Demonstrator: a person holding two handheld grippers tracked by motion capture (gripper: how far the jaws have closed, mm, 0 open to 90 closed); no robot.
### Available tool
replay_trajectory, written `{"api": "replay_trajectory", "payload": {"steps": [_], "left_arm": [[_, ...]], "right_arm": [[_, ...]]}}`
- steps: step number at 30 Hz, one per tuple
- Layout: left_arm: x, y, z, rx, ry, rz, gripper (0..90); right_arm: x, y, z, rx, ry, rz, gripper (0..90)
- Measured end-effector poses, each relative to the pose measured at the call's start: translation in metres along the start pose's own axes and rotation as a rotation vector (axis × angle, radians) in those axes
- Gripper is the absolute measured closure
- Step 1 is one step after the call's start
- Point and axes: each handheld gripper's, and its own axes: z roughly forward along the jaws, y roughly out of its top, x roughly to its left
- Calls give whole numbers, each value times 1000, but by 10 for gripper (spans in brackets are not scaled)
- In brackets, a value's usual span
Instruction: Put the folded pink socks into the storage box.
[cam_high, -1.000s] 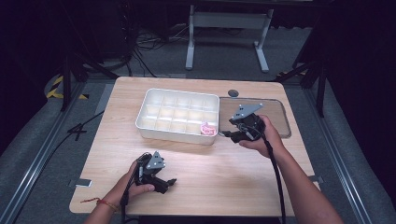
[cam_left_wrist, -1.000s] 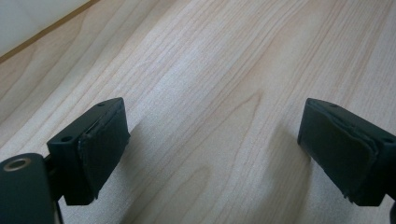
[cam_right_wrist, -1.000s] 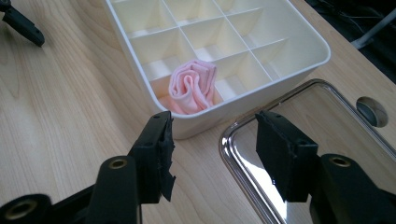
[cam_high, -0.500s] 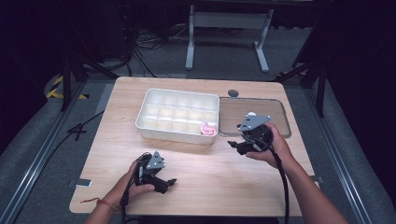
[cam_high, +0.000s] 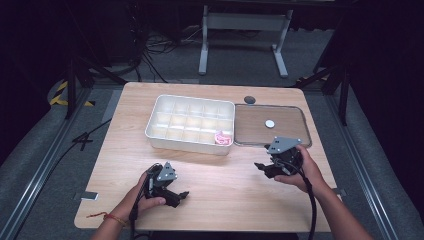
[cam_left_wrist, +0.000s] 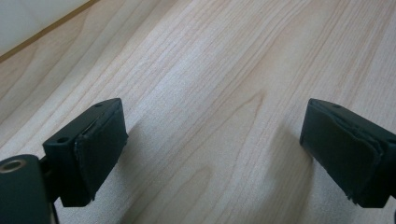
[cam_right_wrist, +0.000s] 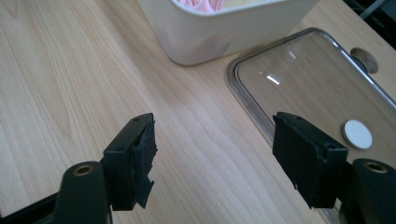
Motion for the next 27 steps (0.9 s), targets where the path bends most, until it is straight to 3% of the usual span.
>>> {"api": "replay_trajectory", "payload": {"steps": [14,20,23,27], "left_arm": [[0,0,0,1,1,-2,73],[0,0,0,1,2,-2,71],[0,0,0,3,3,-2,71],[0,0,0,2,3,-2,71]], "right_arm": [[-2,-62,-10,-24,-6,59,286],[0,-88,-16,-33,12,96,271],[0,-105,-17,-35,41,150,258],[-1,-126,-17,-35,34,195,261]]}}
